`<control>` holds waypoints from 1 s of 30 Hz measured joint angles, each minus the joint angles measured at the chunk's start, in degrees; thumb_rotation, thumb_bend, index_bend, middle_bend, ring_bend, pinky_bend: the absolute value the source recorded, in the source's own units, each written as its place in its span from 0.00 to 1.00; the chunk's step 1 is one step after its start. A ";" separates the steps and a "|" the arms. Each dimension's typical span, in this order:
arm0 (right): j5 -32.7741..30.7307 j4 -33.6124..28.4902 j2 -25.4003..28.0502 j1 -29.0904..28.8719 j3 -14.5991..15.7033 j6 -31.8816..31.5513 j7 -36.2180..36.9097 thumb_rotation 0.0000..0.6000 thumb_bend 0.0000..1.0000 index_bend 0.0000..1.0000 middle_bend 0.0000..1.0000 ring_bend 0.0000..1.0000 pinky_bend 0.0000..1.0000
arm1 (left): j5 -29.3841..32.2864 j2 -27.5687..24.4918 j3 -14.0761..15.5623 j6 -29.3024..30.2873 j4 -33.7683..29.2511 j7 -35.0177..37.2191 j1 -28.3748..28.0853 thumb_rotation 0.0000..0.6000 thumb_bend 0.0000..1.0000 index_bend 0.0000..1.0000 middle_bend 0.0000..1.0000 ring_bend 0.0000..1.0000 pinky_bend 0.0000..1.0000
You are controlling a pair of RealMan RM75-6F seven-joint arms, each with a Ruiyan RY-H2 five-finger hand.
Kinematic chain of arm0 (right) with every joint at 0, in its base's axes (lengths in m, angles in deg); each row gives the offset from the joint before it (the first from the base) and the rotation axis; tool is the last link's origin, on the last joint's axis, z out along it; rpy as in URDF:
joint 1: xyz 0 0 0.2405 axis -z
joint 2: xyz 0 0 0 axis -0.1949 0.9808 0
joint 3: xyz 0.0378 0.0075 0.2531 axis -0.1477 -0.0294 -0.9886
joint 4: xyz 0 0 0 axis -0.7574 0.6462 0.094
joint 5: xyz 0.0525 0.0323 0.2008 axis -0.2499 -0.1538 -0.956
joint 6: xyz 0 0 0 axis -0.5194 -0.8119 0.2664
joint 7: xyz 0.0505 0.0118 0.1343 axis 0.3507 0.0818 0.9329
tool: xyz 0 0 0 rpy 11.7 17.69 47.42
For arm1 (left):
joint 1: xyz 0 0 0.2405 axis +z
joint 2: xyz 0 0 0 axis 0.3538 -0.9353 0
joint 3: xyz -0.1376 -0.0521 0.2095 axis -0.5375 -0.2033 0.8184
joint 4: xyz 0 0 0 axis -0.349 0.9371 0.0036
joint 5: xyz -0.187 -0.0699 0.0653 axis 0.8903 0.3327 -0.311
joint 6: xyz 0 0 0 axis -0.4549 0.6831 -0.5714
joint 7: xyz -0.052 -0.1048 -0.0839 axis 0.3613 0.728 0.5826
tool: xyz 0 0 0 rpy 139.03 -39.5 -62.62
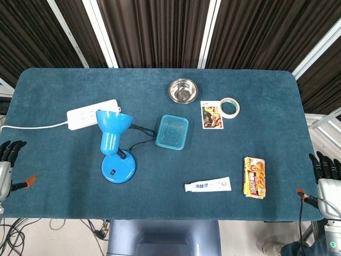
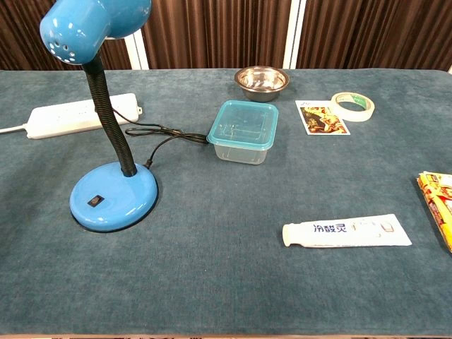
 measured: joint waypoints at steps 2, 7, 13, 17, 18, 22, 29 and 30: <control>0.00 0.02 0.00 -0.02 0.00 0.03 -0.03 1.00 0.26 0.03 0.05 0.05 0.00 | 0.06 -0.01 -0.02 -0.06 -0.05 0.06 -0.01 1.00 0.12 0.14 0.12 0.05 0.16; -0.13 -0.02 -0.01 -0.04 -0.01 0.14 0.04 1.00 0.26 0.03 0.05 0.05 0.00 | 0.37 0.08 -0.10 -0.14 0.06 -0.25 -0.04 1.00 0.12 0.14 0.12 0.05 0.16; -0.04 0.01 -0.01 -0.04 0.02 0.12 -0.01 1.00 0.26 0.03 0.05 0.05 0.00 | 0.02 0.07 -0.11 0.17 -0.09 -0.16 0.03 1.00 0.12 0.12 0.12 0.06 0.16; -0.19 0.00 0.00 -0.05 -0.05 0.13 -0.05 1.00 0.26 0.03 0.05 0.05 0.00 | -0.07 0.02 -0.08 -0.16 0.20 0.29 -0.09 1.00 0.12 0.12 0.12 0.06 0.16; -0.20 0.00 0.00 -0.05 -0.06 0.13 -0.09 1.00 0.26 0.03 0.05 0.05 0.00 | -0.06 0.01 -0.08 -0.20 0.23 0.32 -0.12 1.00 0.12 0.12 0.12 0.06 0.16; -0.21 -0.01 -0.03 -0.07 -0.05 0.16 -0.13 1.00 0.26 0.03 0.05 0.05 0.00 | -0.22 0.00 -0.06 -0.16 0.31 0.45 -0.13 1.00 0.12 0.12 0.12 0.06 0.16; -0.27 0.00 -0.02 -0.05 -0.10 0.10 -0.14 1.00 0.26 0.03 0.05 0.05 0.00 | -0.52 -0.07 0.06 -0.44 0.49 0.74 -0.27 1.00 0.13 0.11 0.20 0.17 0.35; -0.30 -0.03 -0.02 -0.03 -0.14 0.03 -0.15 1.00 0.26 0.03 0.05 0.05 0.00 | -0.68 -0.06 0.06 -0.39 0.51 0.74 -0.29 1.00 0.14 0.11 0.25 0.24 0.42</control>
